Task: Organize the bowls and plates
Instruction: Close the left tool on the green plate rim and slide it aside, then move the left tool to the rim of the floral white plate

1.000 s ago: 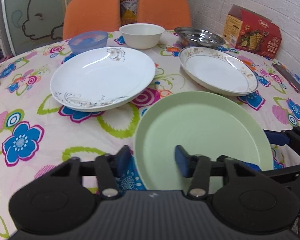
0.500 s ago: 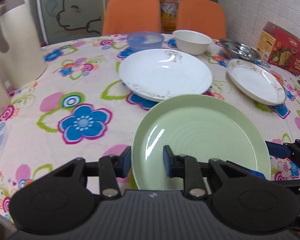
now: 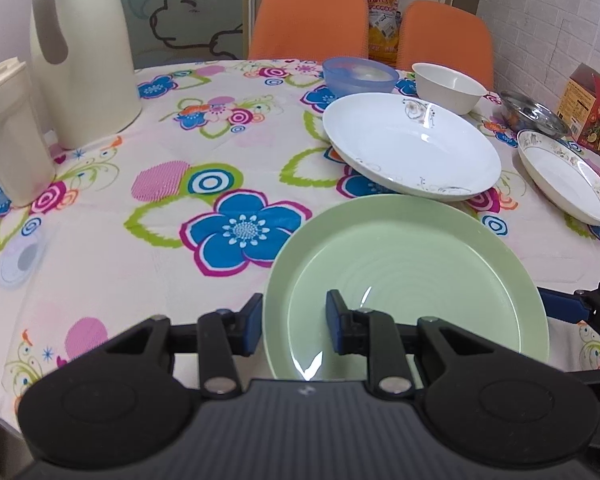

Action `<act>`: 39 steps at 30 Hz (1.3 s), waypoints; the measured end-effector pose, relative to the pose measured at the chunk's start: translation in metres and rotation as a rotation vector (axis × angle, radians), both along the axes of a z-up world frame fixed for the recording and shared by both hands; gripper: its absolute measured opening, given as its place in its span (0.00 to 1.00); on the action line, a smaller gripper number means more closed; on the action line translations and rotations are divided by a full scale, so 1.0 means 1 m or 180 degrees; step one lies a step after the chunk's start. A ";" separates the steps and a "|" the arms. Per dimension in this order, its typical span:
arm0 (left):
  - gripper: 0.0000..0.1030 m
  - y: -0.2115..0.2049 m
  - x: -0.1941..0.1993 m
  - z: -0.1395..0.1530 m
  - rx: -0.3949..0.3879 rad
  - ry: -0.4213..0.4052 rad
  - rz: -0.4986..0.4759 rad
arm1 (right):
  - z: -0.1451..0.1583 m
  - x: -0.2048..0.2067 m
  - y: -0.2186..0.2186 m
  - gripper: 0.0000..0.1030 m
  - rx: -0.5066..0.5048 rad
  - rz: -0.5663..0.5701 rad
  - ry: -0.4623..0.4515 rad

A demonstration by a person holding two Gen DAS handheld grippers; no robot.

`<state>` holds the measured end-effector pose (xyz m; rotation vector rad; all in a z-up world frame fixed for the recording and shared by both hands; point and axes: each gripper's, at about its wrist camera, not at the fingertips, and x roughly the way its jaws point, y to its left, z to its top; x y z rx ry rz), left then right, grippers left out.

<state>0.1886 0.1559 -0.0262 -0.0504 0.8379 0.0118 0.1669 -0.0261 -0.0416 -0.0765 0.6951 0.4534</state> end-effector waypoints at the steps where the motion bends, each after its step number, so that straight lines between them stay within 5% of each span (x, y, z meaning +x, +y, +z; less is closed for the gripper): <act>1: 0.22 -0.001 0.001 0.000 -0.0007 -0.0008 -0.0008 | 0.000 0.000 0.000 0.60 -0.0026 -0.0003 -0.0004; 10: 0.22 0.000 0.002 -0.001 -0.0038 -0.0038 -0.0015 | -0.002 0.000 0.001 0.63 -0.0078 0.0024 -0.0028; 14: 0.50 0.007 -0.003 0.005 -0.0161 -0.0108 0.0006 | 0.007 -0.002 -0.018 0.62 0.0307 -0.0004 0.0080; 19: 0.58 0.016 -0.009 0.021 -0.0191 -0.0276 0.0111 | 0.023 -0.006 -0.048 0.63 0.0281 -0.0424 -0.0130; 25: 0.68 0.003 -0.003 0.030 -0.0177 -0.0308 0.0060 | 0.023 0.001 -0.061 0.63 0.0021 -0.0907 -0.0015; 30: 0.72 -0.010 0.009 0.040 -0.0242 -0.0296 -0.0048 | 0.029 0.000 -0.065 0.63 0.0000 -0.0818 -0.0137; 33: 0.84 -0.010 0.020 0.046 -0.0387 -0.0299 -0.0101 | 0.037 0.010 -0.068 0.63 0.0056 -0.0772 -0.0140; 39: 0.85 -0.016 0.042 0.055 0.0015 -0.0435 0.0068 | 0.045 0.036 -0.069 0.64 0.0015 -0.0722 -0.0207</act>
